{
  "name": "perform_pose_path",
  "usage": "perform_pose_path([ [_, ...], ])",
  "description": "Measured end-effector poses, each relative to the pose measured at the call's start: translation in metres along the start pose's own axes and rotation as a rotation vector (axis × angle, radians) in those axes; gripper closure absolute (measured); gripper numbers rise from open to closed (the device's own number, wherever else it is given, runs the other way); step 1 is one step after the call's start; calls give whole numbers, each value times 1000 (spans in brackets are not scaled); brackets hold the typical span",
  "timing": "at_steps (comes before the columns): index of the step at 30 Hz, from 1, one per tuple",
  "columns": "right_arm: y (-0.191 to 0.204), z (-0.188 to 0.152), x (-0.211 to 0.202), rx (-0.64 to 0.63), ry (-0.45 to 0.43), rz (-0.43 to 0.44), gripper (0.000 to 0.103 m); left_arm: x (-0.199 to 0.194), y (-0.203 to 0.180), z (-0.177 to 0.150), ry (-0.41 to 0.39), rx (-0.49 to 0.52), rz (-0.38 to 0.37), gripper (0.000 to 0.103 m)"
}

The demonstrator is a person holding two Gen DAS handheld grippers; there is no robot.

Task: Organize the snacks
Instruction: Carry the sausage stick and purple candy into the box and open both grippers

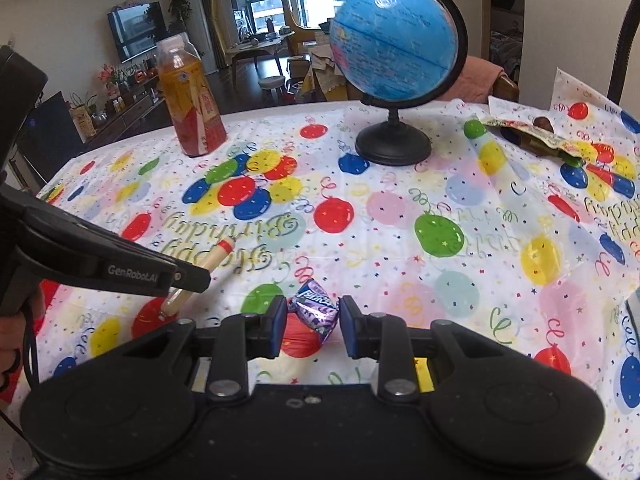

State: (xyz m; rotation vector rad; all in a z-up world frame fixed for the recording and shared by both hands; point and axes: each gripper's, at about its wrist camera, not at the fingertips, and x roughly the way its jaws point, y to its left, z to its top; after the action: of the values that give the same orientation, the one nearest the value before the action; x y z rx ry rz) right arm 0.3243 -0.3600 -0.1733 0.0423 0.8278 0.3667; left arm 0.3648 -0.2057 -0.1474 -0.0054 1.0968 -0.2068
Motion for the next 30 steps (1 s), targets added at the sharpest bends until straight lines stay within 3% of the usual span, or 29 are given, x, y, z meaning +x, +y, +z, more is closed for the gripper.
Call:
perform_pose_path([
  [14, 48, 5, -53, -54, -50, 52, 77, -87, 31, -38, -87, -126, 30, 93],
  [30, 149, 10, -103, -187, -120, 115, 78, -173, 86, -96, -181, -209, 36, 93],
])
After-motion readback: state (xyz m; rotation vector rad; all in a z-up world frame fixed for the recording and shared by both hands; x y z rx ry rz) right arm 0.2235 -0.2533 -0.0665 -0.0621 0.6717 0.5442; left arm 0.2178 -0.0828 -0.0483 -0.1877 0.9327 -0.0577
